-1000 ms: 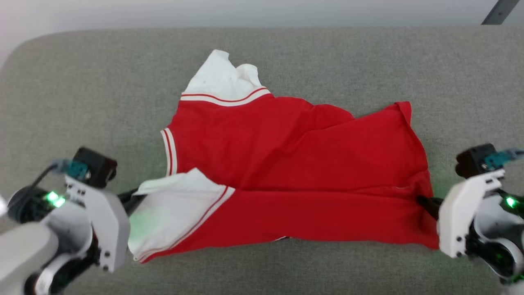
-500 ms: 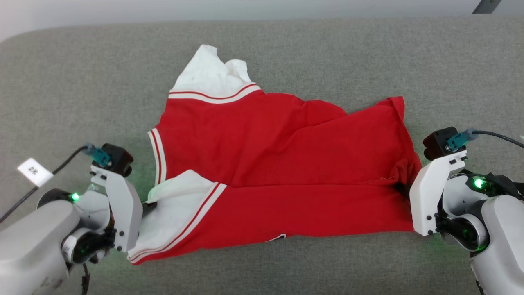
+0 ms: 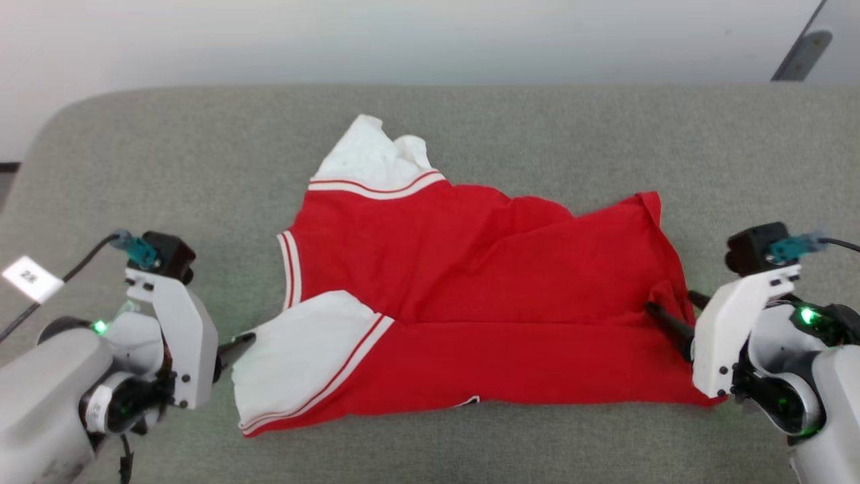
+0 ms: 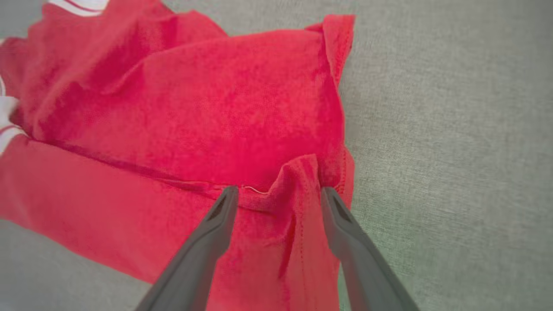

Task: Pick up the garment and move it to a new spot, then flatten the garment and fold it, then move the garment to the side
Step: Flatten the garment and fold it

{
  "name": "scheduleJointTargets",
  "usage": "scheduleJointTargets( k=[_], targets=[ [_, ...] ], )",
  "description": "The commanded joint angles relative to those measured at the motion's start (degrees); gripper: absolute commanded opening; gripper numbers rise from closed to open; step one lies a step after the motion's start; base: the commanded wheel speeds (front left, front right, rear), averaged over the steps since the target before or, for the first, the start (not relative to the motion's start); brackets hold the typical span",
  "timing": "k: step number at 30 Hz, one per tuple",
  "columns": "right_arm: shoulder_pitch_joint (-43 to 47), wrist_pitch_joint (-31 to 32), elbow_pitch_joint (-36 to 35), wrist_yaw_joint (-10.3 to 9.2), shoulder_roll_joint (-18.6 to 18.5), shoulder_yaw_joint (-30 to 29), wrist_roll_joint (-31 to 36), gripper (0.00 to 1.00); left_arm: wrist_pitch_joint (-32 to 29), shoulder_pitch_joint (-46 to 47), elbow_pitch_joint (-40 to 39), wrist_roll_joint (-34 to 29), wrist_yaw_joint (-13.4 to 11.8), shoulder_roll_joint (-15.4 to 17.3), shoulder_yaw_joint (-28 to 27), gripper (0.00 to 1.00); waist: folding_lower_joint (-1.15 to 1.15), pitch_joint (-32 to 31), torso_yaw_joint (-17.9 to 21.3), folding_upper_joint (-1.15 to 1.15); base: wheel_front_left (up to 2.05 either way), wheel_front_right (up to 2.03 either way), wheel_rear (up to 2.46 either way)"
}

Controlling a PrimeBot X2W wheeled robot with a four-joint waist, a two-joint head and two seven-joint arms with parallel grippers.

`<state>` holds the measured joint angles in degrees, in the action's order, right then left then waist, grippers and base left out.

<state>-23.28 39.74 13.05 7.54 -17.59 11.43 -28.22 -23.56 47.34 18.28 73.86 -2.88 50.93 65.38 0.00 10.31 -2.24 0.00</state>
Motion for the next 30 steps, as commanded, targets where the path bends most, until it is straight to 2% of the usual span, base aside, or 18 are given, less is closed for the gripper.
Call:
scheduleJointTargets(
  k=[1, 10, 15, 20, 30],
  targets=[
    [0.95, -1.21, -0.64, -0.11, 0.29, -0.80, -0.22, 1.00, -0.17, -1.11, -0.89, 0.65, -0.72, 0.46, -0.19, 1.00, 0.00, -1.99, -1.02, 0.00, 0.00, 0.00, 0.00],
    [6.35, -13.47, -7.68, -0.10, 3.33, -6.40, 2.98, 1.00, -3.65, -6.80, -13.85, 6.39, -9.52, 5.47, -0.35, 1.00, 0.00, -5.07, -1.08, 0.00, 0.00, 0.00, 0.00],
    [8.73, -16.73, -11.33, -0.11, 5.35, -9.41, 4.59, 1.00, -3.59, -9.75, -18.57, 8.42, -12.08, 7.30, -0.28, 1.00, 0.00, -4.52, -0.03, 0.00, 0.00, 0.00, 0.00],
    [10.34, -19.63, -15.10, -0.10, 7.92, -12.22, 6.98, 1.00, -2.00, -11.66, -17.77, 9.41, -11.64, 6.82, -0.27, 1.00, 0.00, -3.11, 1.59, 0.00, 0.00, 0.00, 0.00],
    [13.62, -21.39, -19.80, -0.10, 12.05, -17.44, 8.14, 1.00, 2.12, -13.29, -6.34, 11.22, -6.38, 2.51, -1.44, 1.00, 0.00, -0.69, 4.56, 0.00, 0.00, 0.00, 0.00]
  ],
)
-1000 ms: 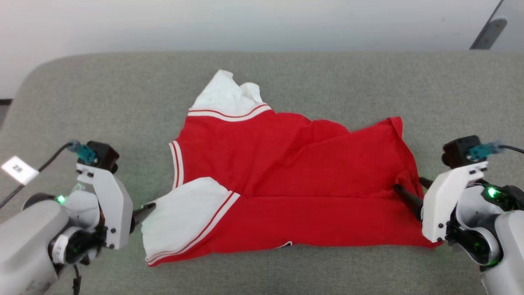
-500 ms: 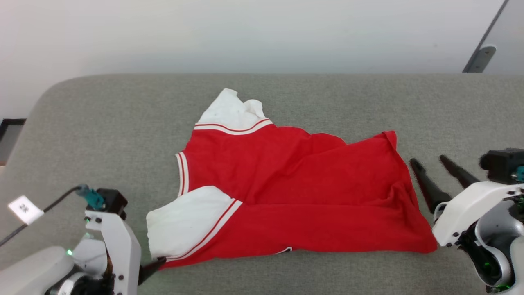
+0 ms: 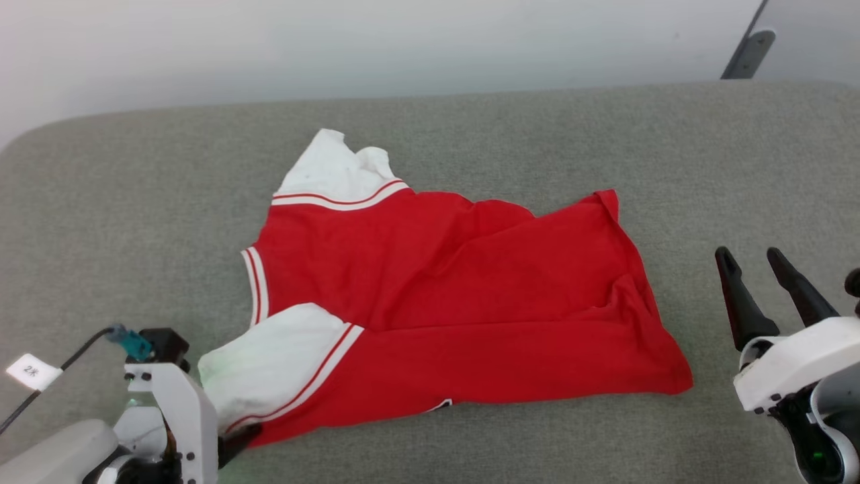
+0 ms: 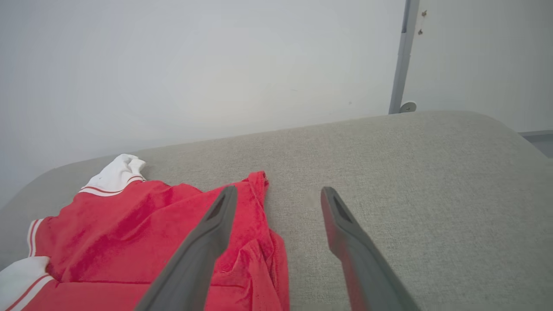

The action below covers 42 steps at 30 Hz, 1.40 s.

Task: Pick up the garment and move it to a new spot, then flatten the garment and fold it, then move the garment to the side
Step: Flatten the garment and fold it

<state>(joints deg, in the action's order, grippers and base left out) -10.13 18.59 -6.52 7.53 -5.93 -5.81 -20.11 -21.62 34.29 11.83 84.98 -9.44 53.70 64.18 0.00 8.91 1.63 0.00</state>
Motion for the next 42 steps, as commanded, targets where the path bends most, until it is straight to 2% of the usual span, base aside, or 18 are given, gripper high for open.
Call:
scheduleJointTargets(
  k=[1, 9, 10, 11, 23, 32, 33, 34, 42],
  targets=[
    [0.91, -0.06, -0.50, -0.10, 0.71, -0.67, 0.24, 1.00, 0.29, -0.35, 1.35, 0.68, 0.83, -1.00, -0.42, 1.00, 0.00, 0.90, 0.80, 0.00, 0.00, 0.00, 0.00],
    [2.71, 4.35, 0.13, -0.09, 1.98, -1.71, 0.05, 1.00, -0.63, -0.72, 10.15, 2.40, 4.99, -7.52, 0.57, 1.00, 0.00, 2.18, 1.18, 0.00, 0.00, 0.00, 0.00],
    [2.71, 5.48, 0.28, -0.09, 1.73, -1.03, -0.03, 1.00, -0.76, -0.50, 10.97, 2.09, 5.73, -8.22, 0.76, 0.14, 0.00, 2.34, 1.12, 0.00, 0.00, 0.00, 0.00],
    [2.60, 6.63, 0.64, -0.09, 1.74, -0.95, -0.33, 1.00, -1.00, -0.25, 11.82, 2.13, 6.20, -8.88, 0.79, 0.00, 0.00, 2.47, 1.05, 0.00, 0.00, 0.00, 0.00],
    [-2.12, 19.36, 8.97, -0.10, -1.15, 3.08, 0.52, 1.00, -0.82, 3.51, 18.90, 0.70, 9.97, -13.23, 0.56, 0.00, 0.00, 4.18, -0.63, 0.00, 0.00, 0.00, 0.00],
    [-3.64, 27.33, 17.83, -0.10, -0.99, 5.42, 3.13, 1.00, -0.04, 4.34, 21.74, -0.03, 11.88, -15.24, 0.60, 0.00, 0.00, 5.16, -2.32, 0.00, 0.00, 0.00, 0.00],
    [-3.81, 27.59, 18.34, -0.09, -1.19, 5.87, 3.62, 0.38, -0.03, 4.38, 22.00, -0.16, 12.02, -15.40, 0.68, 0.00, 0.00, 5.17, -2.46, 0.00, 0.00, 0.00, 0.00],
    [-3.94, 27.95, 18.94, -0.10, -1.44, 6.00, 4.04, 0.00, 0.00, 4.42, 22.25, -0.28, 12.26, -15.62, 0.79, 0.00, 0.00, 5.09, -2.69, 0.00, 0.00, 0.00, 0.00],
    [-3.75, 31.66, 18.19, -0.09, -3.77, 6.20, 3.59, 0.00, 0.19, 3.39, 22.68, -0.33, 13.47, -15.08, 0.95, 0.00, 0.00, 3.80, -3.09, 0.00, 0.00, 0.00, 0.00]
  ],
)
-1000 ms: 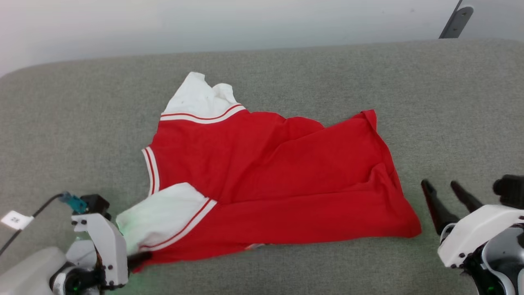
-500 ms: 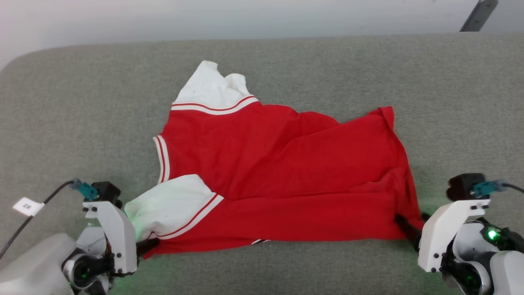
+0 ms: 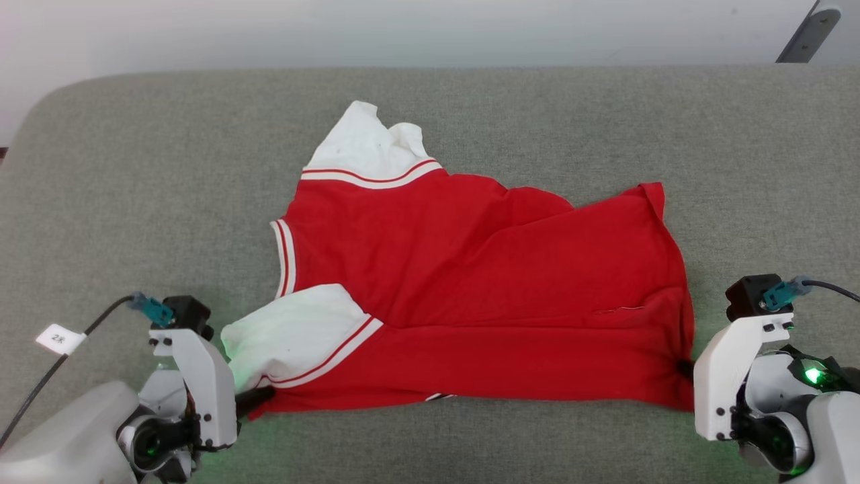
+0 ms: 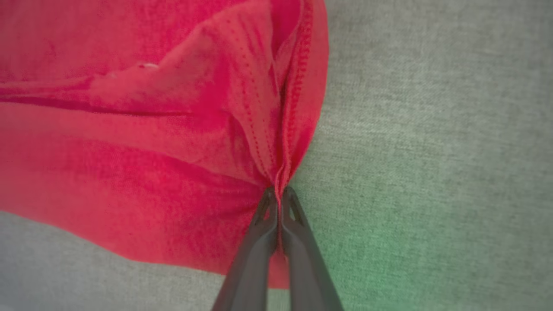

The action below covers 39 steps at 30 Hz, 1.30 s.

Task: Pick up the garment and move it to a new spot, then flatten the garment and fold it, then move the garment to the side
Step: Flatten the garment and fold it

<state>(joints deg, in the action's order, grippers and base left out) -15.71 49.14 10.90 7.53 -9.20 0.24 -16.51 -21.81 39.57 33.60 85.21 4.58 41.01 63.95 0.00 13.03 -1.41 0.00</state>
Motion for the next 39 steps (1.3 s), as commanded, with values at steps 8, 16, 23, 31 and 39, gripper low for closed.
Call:
scheduleJointTargets(
  k=[8, 16, 23, 31, 39],
  targets=[
    [5.30, 7.57, -6.09, -0.10, -4.53, -0.45, -2.75, 0.00, -2.18, -4.07, -4.06, 0.01, -2.24, 0.57, 2.12, 0.00, 0.00, -1.68, -0.05, 0.00, 0.00, 0.00, 0.00],
    [9.45, 11.45, -12.04, -0.10, -6.20, -2.38, -3.39, 0.00, -4.97, -6.70, -13.15, 1.23, -7.20, 5.16, 2.95, 0.00, 0.00, -1.75, 0.14, 0.00, 0.00, 0.00, 0.00],
    [10.49, 12.24, -12.99, -0.10, -4.59, -3.91, -2.59, 0.00, -5.51, -8.78, -19.53, 1.21, -11.42, 6.45, 3.91, 0.00, 0.00, -0.90, 0.21, 0.00, 0.00, 0.00, 0.00],
    [8.01, 10.18, -12.50, -0.10, -2.56, -4.31, -2.88, 1.00, -5.76, -5.93, -19.88, -0.90, -13.31, 7.60, 3.55, 1.00, 0.00, -0.76, 0.62, 0.00, 0.00, 0.00, 0.00],
    [6.20, 8.06, -16.40, -0.09, -1.44, -5.40, -4.15, 1.00, -9.58, 1.50, -26.79, -2.13, -14.84, 12.72, 0.62, 1.00, 0.00, -0.23, 1.98, 0.00, 0.00, 0.00, 0.00]
  ],
)
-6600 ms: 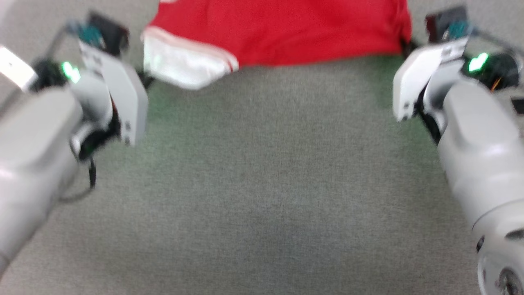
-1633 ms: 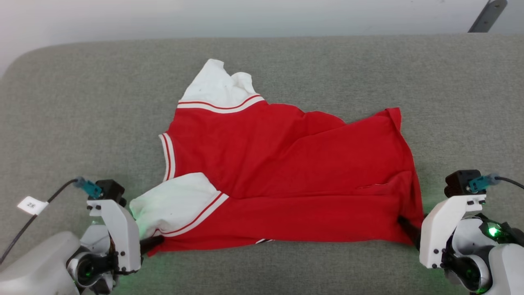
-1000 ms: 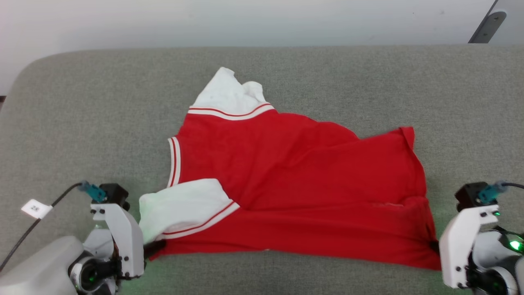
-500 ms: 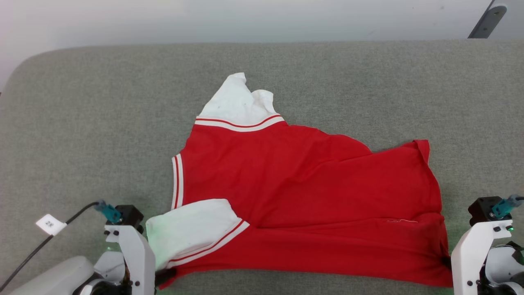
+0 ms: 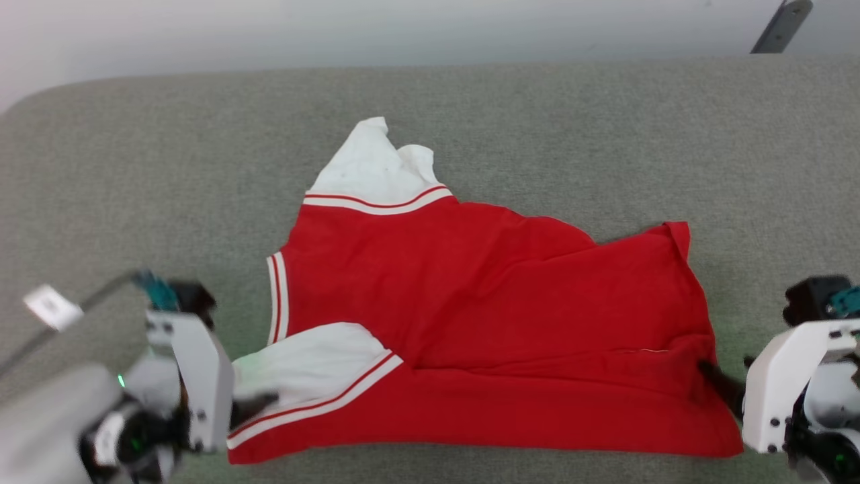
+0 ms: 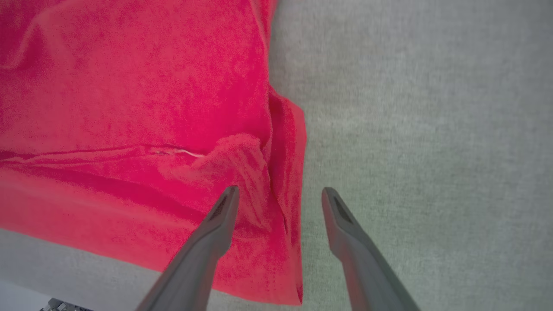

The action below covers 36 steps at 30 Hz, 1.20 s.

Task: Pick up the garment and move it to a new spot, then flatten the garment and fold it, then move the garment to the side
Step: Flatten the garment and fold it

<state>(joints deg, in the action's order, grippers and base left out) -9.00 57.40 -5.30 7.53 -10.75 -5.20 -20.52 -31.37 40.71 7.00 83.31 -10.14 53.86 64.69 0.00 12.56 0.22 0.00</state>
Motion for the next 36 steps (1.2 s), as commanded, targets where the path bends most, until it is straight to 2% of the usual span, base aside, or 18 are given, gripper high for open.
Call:
scheduleJointTargets(
  k=[1, 5, 10, 15, 21, 27, 36],
  targets=[
    [-0.83, -0.84, -0.78, -0.09, 0.28, -0.10, -0.25, 1.00, -0.55, 1.49, -0.90, -0.22, -0.47, 0.42, -0.63, 1.00, 0.00, 0.48, 0.58, 0.00, 0.00, 0.00, 0.00],
    [-2.58, -5.66, -3.47, -0.09, 1.78, -1.21, -0.01, 1.00, -1.59, 6.93, -2.29, -2.08, -0.64, 2.18, -2.85, 1.00, 0.00, 1.79, 1.74, 0.00, 0.00, 0.00, 0.00],
    [-5.60, -17.14, -5.74, -0.09, 3.64, -0.88, 1.22, 1.00, 1.06, 13.55, 0.37, -5.75, 1.69, 1.40, -5.72, 1.00, 0.00, 3.94, 3.77, 0.00, 0.00, 0.00, 0.00],
    [-8.50, -30.33, -5.35, -0.09, 4.78, 1.06, 3.07, 1.00, 5.59, 19.85, 7.15, -11.03, 4.24, -0.96, -7.39, 1.00, 0.00, 6.56, 6.00, 0.00, 0.00, 0.00, 0.00],
    [-10.89, -42.09, -3.11, -0.09, 5.92, 4.07, 4.62, 1.00, 9.43, 26.60, 16.30, -14.63, 7.79, -4.13, -8.77, 1.00, 0.00, 10.35, 8.98, 0.00, 0.00, 0.00, 0.00],
    [-12.19, -47.90, -0.56, -0.09, 6.87, 5.89, 5.31, 1.00, 8.31, 31.67, 23.23, -15.41, 11.89, -6.89, -8.83, 1.00, 0.00, 13.32, 11.19, 0.00, 0.00, 0.00, 0.00],
    [-12.24, -49.98, 0.53, -0.09, 7.45, 6.56, 6.07, 1.00, 4.98, 35.68, 32.04, -15.18, 15.59, -11.57, -7.43, 1.00, 0.00, 14.89, 12.21, 0.00, 0.00, 0.00, 0.00]
  ],
)
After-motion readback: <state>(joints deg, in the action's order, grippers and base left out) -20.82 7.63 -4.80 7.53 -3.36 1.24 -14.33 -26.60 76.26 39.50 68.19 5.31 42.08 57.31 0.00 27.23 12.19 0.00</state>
